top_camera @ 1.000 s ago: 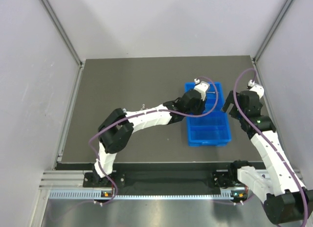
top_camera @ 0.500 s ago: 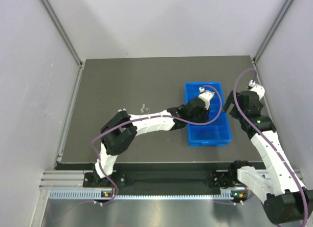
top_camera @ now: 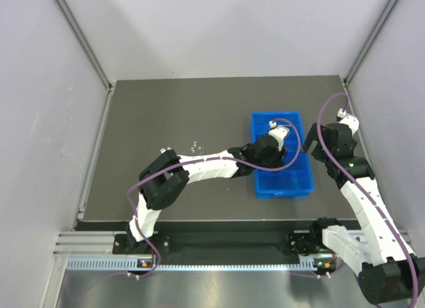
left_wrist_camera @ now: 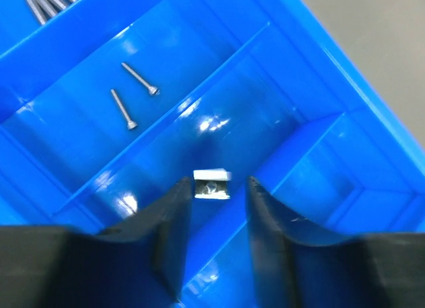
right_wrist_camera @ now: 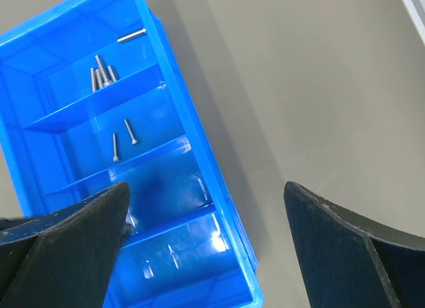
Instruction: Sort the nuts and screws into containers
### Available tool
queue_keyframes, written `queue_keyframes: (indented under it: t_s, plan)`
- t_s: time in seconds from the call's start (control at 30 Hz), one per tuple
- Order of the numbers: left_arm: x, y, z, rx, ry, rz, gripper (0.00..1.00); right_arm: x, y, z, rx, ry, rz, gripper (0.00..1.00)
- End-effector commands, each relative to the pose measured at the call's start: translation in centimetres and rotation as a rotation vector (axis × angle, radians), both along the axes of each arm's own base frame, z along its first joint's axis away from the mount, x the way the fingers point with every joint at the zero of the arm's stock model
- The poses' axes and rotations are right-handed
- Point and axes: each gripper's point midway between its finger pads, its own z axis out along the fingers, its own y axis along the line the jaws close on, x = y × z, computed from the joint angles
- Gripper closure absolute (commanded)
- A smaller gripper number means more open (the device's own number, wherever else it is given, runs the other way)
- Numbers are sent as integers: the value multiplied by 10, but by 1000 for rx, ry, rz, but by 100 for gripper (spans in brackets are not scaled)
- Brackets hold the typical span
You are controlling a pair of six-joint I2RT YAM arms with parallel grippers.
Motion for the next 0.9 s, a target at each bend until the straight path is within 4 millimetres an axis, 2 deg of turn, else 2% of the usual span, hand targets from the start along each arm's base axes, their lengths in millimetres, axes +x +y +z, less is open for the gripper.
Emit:
queue_keyframes:
  t_s: [0.0,0.03,0.07,0.13,0.17,0.2,0.23,0.27,0.3,0.33,0.37,0.43,0.47,0.53,0.57,0.6,0.63,0.67,0.7,0.73,0.77,0.8,0.83,0.87]
  plan:
    - [4,-11,26,-62,-5,8,45,7,4,13,16,-51,12,0]
    - [3,-11,33,-76,-3,9,33,7,5,14,17,-53,18,0]
    - [2,-12,50,-111,-19,7,16,7,6,15,19,-55,25,0]
    - [3,-7,70,-144,-43,22,15,8,8,15,22,-55,34,0]
    - [4,-2,93,-182,-73,38,15,9,9,15,24,-56,40,0]
    - [6,2,100,-195,-96,52,12,9,10,16,26,-58,48,0]
    - [13,11,111,-203,-124,95,11,9,11,15,24,-54,53,0]
    - [14,20,134,-234,-152,116,8,9,12,15,27,-56,60,0]
    - [15,28,139,-229,-163,132,5,8,13,15,28,-57,65,0]
    - [18,40,160,-251,-189,163,4,8,13,14,28,-54,66,0]
    - [25,52,167,-247,-211,226,2,8,15,14,34,-53,75,0]
    - [31,80,165,-196,-211,318,1,9,19,15,41,-60,95,0]
    - [38,103,178,-191,-241,412,1,10,23,16,55,-63,117,0]
    - [45,137,168,-147,-220,525,1,12,33,16,72,-70,162,0]
    - [43,161,167,-113,-212,574,1,12,37,13,77,-63,190,0]
    - [45,185,154,-76,-198,660,1,14,47,15,103,-80,238,0]
    - [48,213,159,-85,-196,744,1,15,54,13,109,-78,272,0]
    - [44,235,147,-41,-171,795,1,14,58,9,120,-73,290,0]
    - [41,254,126,-24,-135,849,1,15,64,10,135,-80,317,0]
    - [46,280,120,-24,-118,912,1,15,68,9,140,-79,335,0]
    - [43,298,121,-49,-104,946,1,16,70,6,144,-72,345,0]
    - [38,318,94,-24,-62,990,1,17,72,6,147,-75,348,0]
    - [41,342,90,-44,-38,1044,1,16,78,4,163,-68,373,0]
    - [39,357,80,-41,-18,1082,1,16,80,3,170,-64,385,0]
